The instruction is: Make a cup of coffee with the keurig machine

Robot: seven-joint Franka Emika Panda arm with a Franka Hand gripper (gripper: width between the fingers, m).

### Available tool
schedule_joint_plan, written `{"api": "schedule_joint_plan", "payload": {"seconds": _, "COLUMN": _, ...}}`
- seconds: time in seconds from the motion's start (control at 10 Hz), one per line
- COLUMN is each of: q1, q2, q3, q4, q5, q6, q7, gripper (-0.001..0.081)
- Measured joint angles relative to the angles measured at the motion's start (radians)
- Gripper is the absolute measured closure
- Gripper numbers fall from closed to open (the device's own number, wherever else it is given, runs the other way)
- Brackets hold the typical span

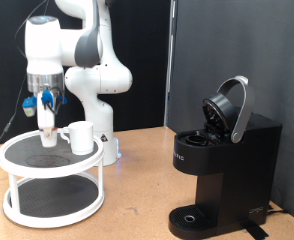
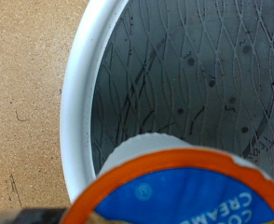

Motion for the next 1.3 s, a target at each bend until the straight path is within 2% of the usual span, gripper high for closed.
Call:
{"api": "schedule_joint_plan", "payload": {"seconds": 0.2, "q1": 0.002, "q2": 0.002, "q3": 0.0, "q4": -0.005, "q5": 0.023, "q6": 0.019, "q7": -0.009, "gripper": 0.0417}}
{"api": "schedule_joint_plan", "payload": {"seconds": 0.3, "q1": 0.015, "q2": -0.002, "q3": -0.008, "q4": 0.001, "q5": 0.088, "q6": 0.023, "q7": -0.052, "gripper": 0.0417}}
{"api": "schedule_joint_plan", "payload": {"seconds": 0.5, "q1": 0.076, "q2": -0.007, "q3": -0.039, "q4": 0.048, "q5": 0.275, "q6": -0.003, "q7": -0.182, "gripper": 0.0417}}
{"api": "schedule_joint_plan", "payload": {"seconds": 0.6, "q1": 0.103, "q2": -0.006, "q3": -0.039, "q4": 0.076, "q5": 0.327, "q6": -0.026, "q7": -0.201, "gripper": 0.0417}}
{"api": "schedule_joint_plan", "payload": {"seconds": 0.8, "q1": 0.156, "q2": 0.007, "q3": -0.033, "q4": 0.126, "q5": 0.403, "q6": -0.082, "q7": -0.205, "gripper": 0.0417}}
{"api": "schedule_joint_plan", "payload": {"seconds": 0.9, "q1": 0.17, "q2": 0.017, "q3": -0.018, "q4": 0.148, "q5": 0.41, "q6": -0.098, "q7": -0.165, "gripper": 0.0417}}
{"api": "schedule_joint_plan", "payload": {"seconds": 1.0, "q1": 0.17, "q2": 0.04, "q3": 0.0, "q4": 0.167, "q5": 0.41, "q6": -0.106, "q7": -0.129, "gripper": 0.0417}}
{"api": "schedule_joint_plan", "payload": {"seconds": 1.1, "q1": 0.169, "q2": 0.04, "q3": -0.001, "q4": 0.165, "q5": 0.41, "q6": -0.103, "q7": -0.139, "gripper": 0.0417}}
{"api": "schedule_joint_plan", "payload": {"seconds": 1.3, "q1": 0.175, "q2": 0.041, "q3": -0.02, "q4": 0.169, "q5": 0.493, "q6": -0.119, "q7": -0.216, "gripper": 0.0417}}
